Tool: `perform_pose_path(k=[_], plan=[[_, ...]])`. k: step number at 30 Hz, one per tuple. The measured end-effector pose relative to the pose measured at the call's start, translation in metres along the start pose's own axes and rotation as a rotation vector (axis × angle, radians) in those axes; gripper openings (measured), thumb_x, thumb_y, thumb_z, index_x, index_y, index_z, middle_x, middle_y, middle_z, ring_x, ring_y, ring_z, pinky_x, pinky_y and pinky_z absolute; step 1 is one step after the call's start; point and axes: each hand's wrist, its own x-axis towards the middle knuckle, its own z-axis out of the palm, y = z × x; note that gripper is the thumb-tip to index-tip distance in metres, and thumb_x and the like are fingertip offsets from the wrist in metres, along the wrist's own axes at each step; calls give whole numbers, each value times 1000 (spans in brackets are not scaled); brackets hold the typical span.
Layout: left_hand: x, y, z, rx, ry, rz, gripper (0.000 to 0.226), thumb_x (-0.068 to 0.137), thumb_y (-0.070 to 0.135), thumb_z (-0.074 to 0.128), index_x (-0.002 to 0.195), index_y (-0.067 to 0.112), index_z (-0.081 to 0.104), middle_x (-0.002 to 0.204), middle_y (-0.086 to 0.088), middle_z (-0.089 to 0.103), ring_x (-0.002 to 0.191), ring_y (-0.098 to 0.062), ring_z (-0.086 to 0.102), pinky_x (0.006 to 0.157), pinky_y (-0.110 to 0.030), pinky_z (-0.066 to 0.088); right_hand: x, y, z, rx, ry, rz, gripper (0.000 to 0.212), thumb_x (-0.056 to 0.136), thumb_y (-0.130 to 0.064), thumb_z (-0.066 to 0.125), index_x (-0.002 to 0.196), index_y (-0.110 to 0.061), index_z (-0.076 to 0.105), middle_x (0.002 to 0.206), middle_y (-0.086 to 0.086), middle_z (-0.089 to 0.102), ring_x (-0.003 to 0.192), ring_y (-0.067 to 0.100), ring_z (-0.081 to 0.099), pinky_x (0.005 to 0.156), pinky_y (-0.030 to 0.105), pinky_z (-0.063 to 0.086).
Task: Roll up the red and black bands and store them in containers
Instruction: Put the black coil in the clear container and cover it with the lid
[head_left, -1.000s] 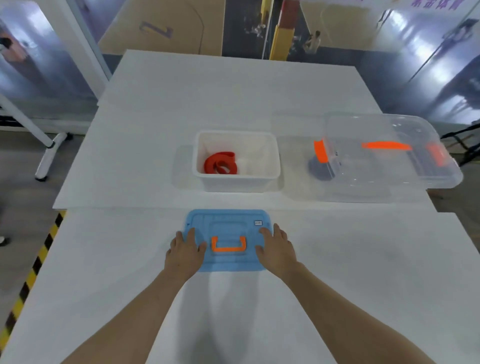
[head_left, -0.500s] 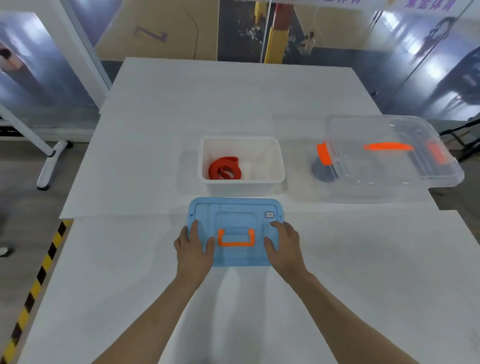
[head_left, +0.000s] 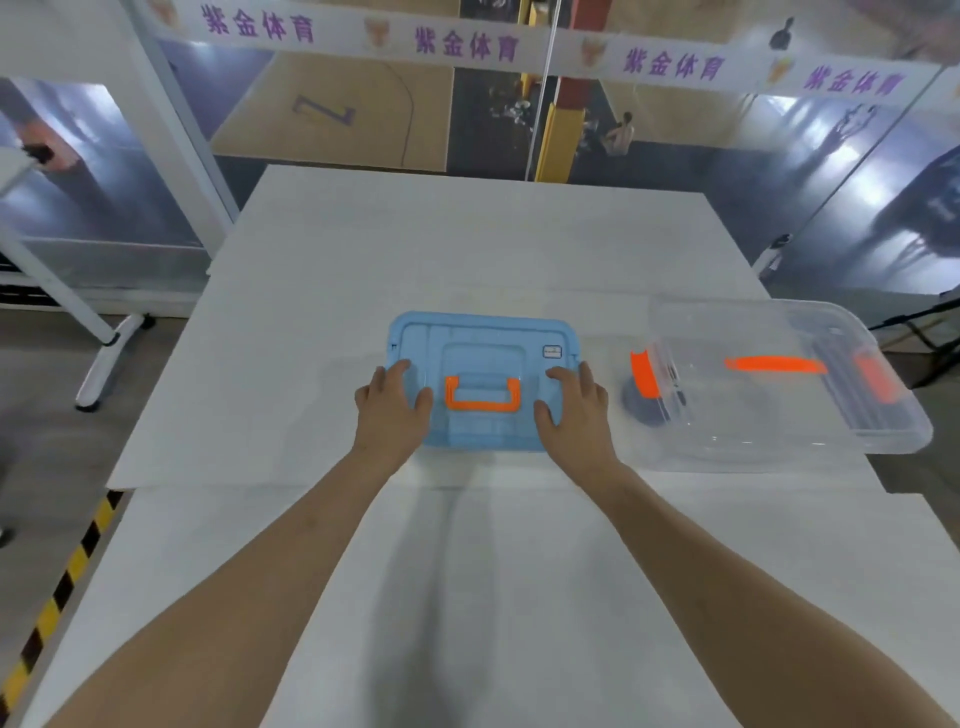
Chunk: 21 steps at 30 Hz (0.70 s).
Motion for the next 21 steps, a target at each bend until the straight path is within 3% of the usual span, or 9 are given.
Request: perform_pose_path(k=[2, 5, 8, 11, 15, 21], plan=[[21, 5, 3, 45, -47, -42, 56, 101, 38, 49, 153, 22, 36, 144, -12, 45, 138, -37, 31, 109, -44, 34, 24, 2, 3, -27, -23, -12, 45, 95, -23, 64, 138, -16, 51, 148, 19, 43, 118, 45, 49, 104, 55, 45], [41, 5, 8, 155, -161, -72, 62, 102, 42, 47, 158, 26, 27, 158, -14, 29, 144, -40, 21, 111, -49, 37, 48, 9, 11, -52, -127, 25, 48, 96, -30, 66, 140, -18, 51, 145, 17, 43, 122, 43, 47, 104, 55, 47], [49, -4, 21, 292, -320, -51, 69, 102, 50, 47, 161, 29, 20, 168, -17, 2, 154, -40, 6, 122, -48, 23, 57, 25, 23, -67, -251, 8, 51, 96, -39, 66, 142, -21, 50, 155, 16, 34, 137, 42, 41, 113, 50, 43], [44, -16, 36, 404, -326, -8, 70, 100, 60, 44, 161, 34, 20, 168, -21, -17, 155, -42, -11, 128, -47, 5, 51, 37, 32, -70, -331, 9, 54, 98, -50, 62, 145, -28, 48, 171, 15, 12, 155, 34, 22, 124, 47, 34], [36, -27, 45, 460, -300, 40, 76, 100, 64, 40, 162, 35, 10, 166, -20, -26, 153, -46, -21, 128, -52, -2, 44, 45, 35, -104, -319, -11, 57, 101, -55, 53, 152, -32, 41, 175, 9, -2, 159, 31, 17, 124, 45, 34], [37, -32, 44, 510, -297, 67, 76, 98, 70, 34, 162, 40, 5, 167, -16, -26, 156, -40, -18, 128, -53, 2, 43, 49, 39, -226, -312, -30, 60, 101, -64, 43, 154, -37, 36, 175, 10, -1, 156, 33, 24, 122, 50, 36]])
